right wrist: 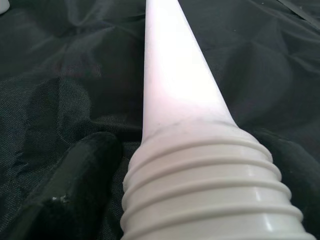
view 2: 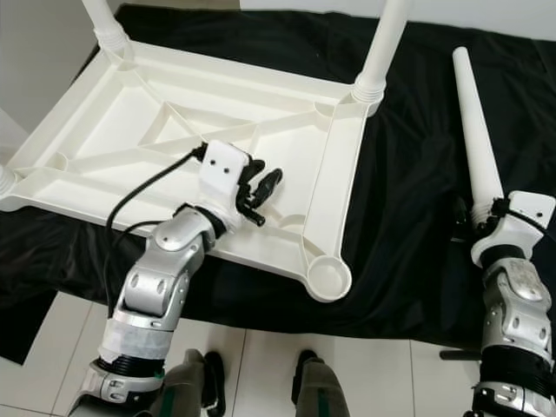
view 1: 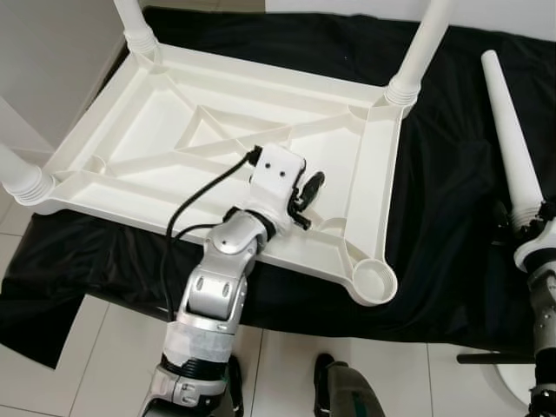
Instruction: Building children table
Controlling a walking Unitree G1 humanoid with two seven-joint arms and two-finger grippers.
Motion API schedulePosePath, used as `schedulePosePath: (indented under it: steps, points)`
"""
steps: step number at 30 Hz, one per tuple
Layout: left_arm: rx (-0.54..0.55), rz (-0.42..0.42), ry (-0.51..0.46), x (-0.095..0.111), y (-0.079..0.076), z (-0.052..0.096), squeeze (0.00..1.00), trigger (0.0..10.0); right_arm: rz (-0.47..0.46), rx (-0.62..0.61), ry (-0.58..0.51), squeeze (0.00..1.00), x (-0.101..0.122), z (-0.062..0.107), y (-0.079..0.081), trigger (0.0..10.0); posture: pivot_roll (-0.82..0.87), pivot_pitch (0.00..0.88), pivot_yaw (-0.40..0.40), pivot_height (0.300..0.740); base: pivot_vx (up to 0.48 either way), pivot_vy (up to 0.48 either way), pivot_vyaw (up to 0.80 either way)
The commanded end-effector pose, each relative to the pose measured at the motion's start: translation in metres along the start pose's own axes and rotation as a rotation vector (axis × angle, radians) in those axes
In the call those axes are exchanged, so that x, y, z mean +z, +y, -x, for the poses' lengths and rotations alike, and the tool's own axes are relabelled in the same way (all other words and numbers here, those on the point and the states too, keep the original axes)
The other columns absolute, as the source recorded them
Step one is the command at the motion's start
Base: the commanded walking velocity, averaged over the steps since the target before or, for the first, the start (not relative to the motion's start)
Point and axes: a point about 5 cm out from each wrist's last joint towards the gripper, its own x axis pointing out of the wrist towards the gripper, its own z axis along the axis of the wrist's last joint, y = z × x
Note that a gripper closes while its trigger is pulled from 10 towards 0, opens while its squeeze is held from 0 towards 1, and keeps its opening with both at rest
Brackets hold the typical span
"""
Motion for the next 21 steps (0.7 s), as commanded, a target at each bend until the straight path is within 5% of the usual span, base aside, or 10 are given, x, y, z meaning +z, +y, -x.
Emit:
schedulePosePath:
  steps: [1, 2, 3, 4, 5, 15, 16, 17, 21]
  points:
    - [0.007, 0.001, 0.013, -0.002, -0.002, 0.002, 0.0, 10.0, 0.0, 0.031, 0.079, 0.0, -0.018, 0.003, 0.006, 10.0, 0.08, 0.294, 0.039, 0.74, 0.0, 0.0, 0.0]
    - [0.007, 0.001, 0.013, -0.002, -0.002, 0.002, 0.0, 10.0, 0.0, 0.031, 0.079, 0.0, -0.018, 0.003, 0.006, 10.0, 0.08, 0.294, 0.039, 0.74, 0.0, 0.0, 0.0]
    - [0.005, 0.007, 0.011, -0.002, -0.004, 0.001, 0.0, 10.0, -0.01, 0.05, 0.08, 0.0, -0.018, 0.001, 0.01, 3.4, 0.07, 0.291, 0.035, 0.74, 0.0, 0.0, 0.0]
    - [0.005, 0.007, 0.011, -0.002, -0.004, 0.001, 0.0, 10.0, -0.01, 0.05, 0.08, 0.0, -0.018, 0.001, 0.01, 3.4, 0.07, 0.291, 0.035, 0.74, 0.0, 0.0, 0.0]
    - [0.011, 0.009, 0.0, 0.001, -0.005, -0.003, 0.0, 10.0, -0.027, 0.078, 0.095, 0.0, -0.022, 0.002, 0.018, 0.0, 0.07, 0.28, 0.027, 0.74, 0.0, 0.0, 0.0]
    - [0.076, 0.01, -0.059, 0.016, 0.008, -0.021, 0.0, 10.0, -0.091, 0.145, 0.12, 0.0, -0.041, 0.02, 0.045, 0.0, 0.07, 0.204, 0.009, 0.74, 0.0, 0.0, 0.0]
    - [0.074, 0.019, -0.068, 0.019, 0.009, -0.023, 0.0, 10.0, -0.074, 0.116, 0.096, 0.0, -0.041, 0.024, 0.047, 2.4, 0.07, 0.196, 0.008, 0.74, 0.0, 0.0, 0.0]
    - [0.074, 0.026, -0.071, 0.02, 0.01, -0.024, 0.0, 10.0, -0.061, 0.096, 0.079, 0.0, -0.041, 0.025, 0.048, 10.0, 0.06, 0.188, 0.006, 0.74, 0.0, 0.0, 0.0]
    - [0.061, 0.027, -0.069, 0.019, 0.01, -0.026, 0.0, 10.0, -0.086, 0.059, 0.032, 0.0, -0.038, 0.027, 0.049, 10.0, 0.05, 0.161, 0.006, 0.74, 0.0, 0.0, 0.0]
